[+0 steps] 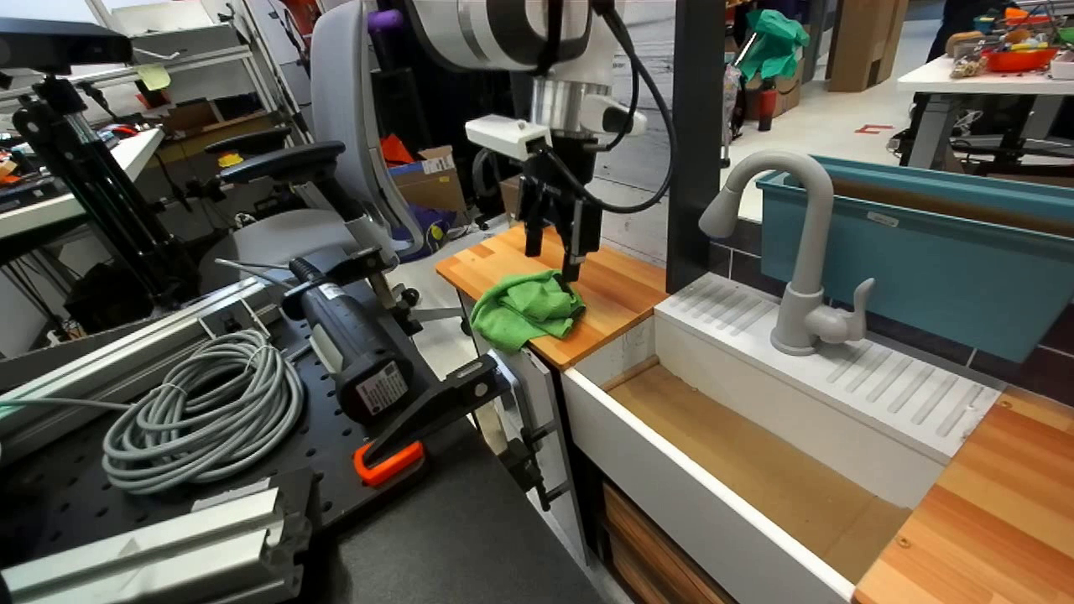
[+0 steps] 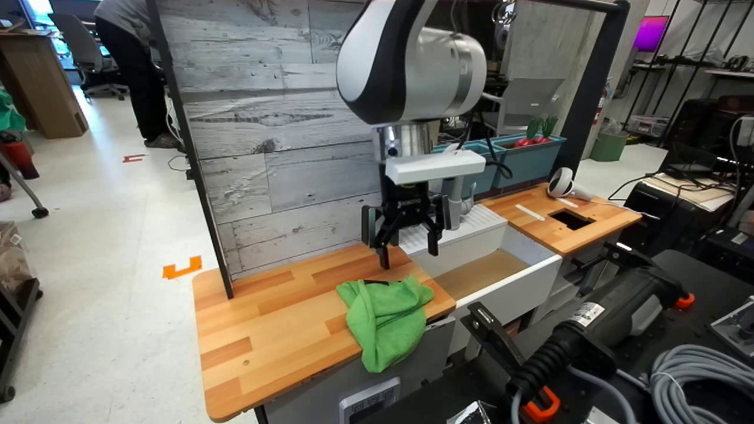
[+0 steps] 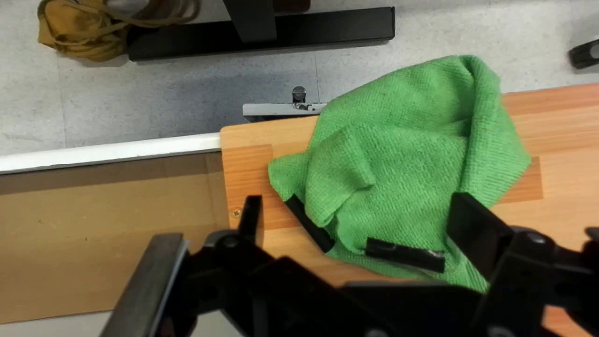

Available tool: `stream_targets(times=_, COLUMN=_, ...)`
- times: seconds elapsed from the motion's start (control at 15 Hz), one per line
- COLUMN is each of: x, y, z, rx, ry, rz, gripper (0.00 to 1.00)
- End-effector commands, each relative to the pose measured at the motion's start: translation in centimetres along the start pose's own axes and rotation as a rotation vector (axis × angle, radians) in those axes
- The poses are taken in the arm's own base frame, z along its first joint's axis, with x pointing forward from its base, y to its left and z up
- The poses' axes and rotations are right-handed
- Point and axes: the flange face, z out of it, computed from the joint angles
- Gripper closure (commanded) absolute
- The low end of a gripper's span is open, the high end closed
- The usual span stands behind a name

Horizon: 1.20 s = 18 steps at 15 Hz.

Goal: Move the towel to the left

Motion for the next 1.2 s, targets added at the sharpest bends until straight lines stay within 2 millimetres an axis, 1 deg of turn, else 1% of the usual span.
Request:
stream_targets(times=0.0, x=1.6, y=-1.9, z=3.7, rx=-0.072, ry=-0.013, rz=-0.047, gripper=0.00)
stream_targets(times=0.2, x=1.6, y=-3.0, z=6.6, rx=-0.117, ry=-0.034, rz=-0.094, gripper=0.00)
stream_targets(times=0.4, x=2.0, y=-3.8, z=8.5, rx=-0.139, ry=-0.036, rz=-0.129, gripper=0.00)
stream_targets(times=0.53, x=2.5, y=-4.6, z=9.1, rx=-0.143, ry=-0.033, rz=-0.157, gripper=0.00)
stream_targets(times=0.73, x=3.4, y=-6.4, z=9.5, rx=-0.155, ry=-0.016, rz=-0.198, gripper=0.00)
stream_targets(times=0.87, x=4.0, y=-8.1, z=9.6, rx=-0.166, ry=-0.001, rz=-0.222, gripper=0.00)
stream_targets(times=1.13, x=5.0, y=-12.0, z=10.6, rx=-0.199, ry=0.019, rz=-0.289, gripper=0.00)
